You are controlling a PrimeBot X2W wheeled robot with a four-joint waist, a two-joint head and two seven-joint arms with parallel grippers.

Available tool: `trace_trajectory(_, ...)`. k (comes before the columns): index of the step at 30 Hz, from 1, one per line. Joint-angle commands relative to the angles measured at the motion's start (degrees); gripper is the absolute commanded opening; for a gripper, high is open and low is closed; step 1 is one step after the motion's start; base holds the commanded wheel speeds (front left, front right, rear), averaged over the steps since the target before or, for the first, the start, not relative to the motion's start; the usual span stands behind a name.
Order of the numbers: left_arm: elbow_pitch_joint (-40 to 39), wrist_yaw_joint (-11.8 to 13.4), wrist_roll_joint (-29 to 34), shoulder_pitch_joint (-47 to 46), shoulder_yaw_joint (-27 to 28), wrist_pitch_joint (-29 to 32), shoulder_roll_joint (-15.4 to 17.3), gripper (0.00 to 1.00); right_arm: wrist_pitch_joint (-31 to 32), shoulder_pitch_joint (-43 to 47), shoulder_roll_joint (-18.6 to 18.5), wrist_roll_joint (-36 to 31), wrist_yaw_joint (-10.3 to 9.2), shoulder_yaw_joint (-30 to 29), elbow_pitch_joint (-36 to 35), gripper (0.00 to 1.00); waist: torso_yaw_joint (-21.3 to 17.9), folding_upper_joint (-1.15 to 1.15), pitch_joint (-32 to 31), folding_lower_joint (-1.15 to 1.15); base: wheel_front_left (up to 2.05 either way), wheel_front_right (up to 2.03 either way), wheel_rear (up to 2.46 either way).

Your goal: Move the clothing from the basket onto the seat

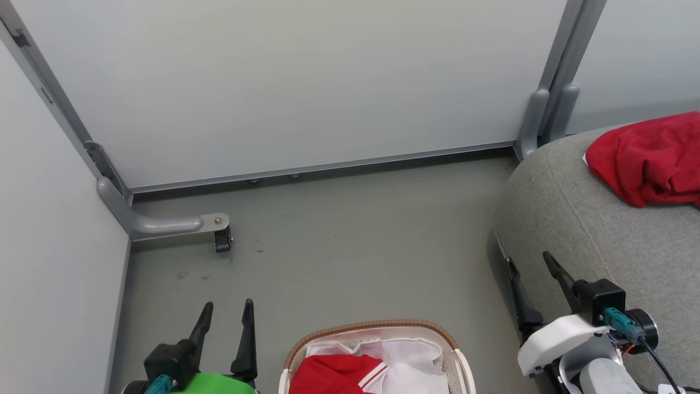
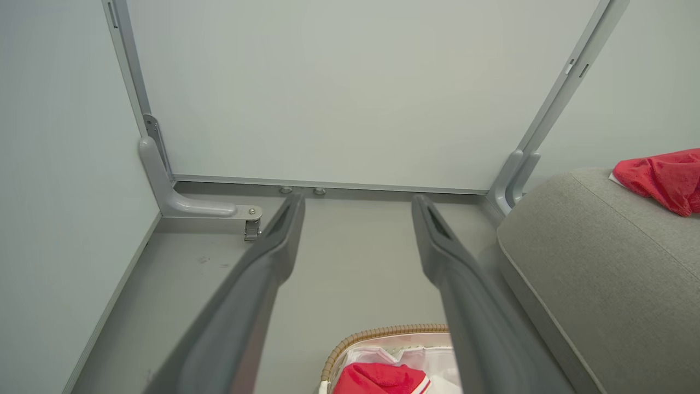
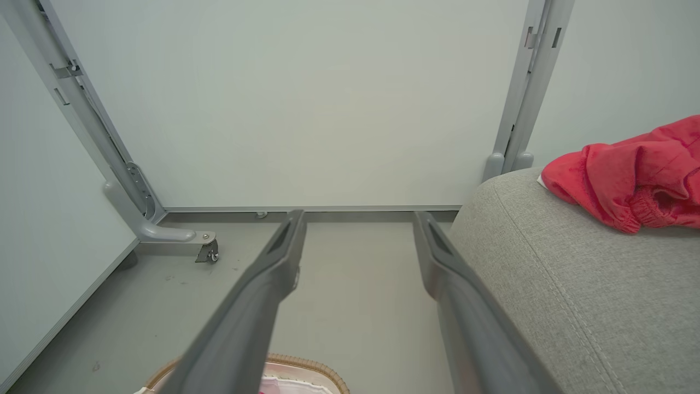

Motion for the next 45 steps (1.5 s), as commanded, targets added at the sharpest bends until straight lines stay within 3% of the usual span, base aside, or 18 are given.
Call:
trace_trajectory(1, 0.22, -0.32, 0.51, -1.37, -0.67, -0.03, 0.05, 1.0, -0.14, 0.3, -0.19, -0.27, -0.06, -0.22, -0.23, 1.0, -0.12, 0.0, 0.21, 0.0, 0.0, 0.0, 0.0)
trace_trajectory(11, 5.69, -1.22, 3.37, -7.85, -6.8, -0.03, 0.07, 1.0, -0.14, -1.95, -0.19, -1.7, -0.06, -2.28, -1.96, 1.0, -1.8, 0.0, 4.06, 0.0, 0.0, 0.0, 0.0)
trace_trajectory(31, 30.98, -1.87, 7.15, -27.43, -28.64, -0.03, 0.3, 1.0, -0.14, -12.16, -0.16, 0.39, -0.06, -3.03, -6.25, 1.0, -9.9, 0.0, 28.13, 0.0, 0.0, 0.0, 0.0)
trace_trajectory(45, 46.81, -1.88, 6.93, -36.5, -36.43, 0.38, 0.27, 1.0, -0.14, -16.84, -0.16, 4.61, -0.06, -0.25, -8.31, 1.0, -15.61, 0.0, 39.46, 0.0, 0.0, 0.0, 0.0)
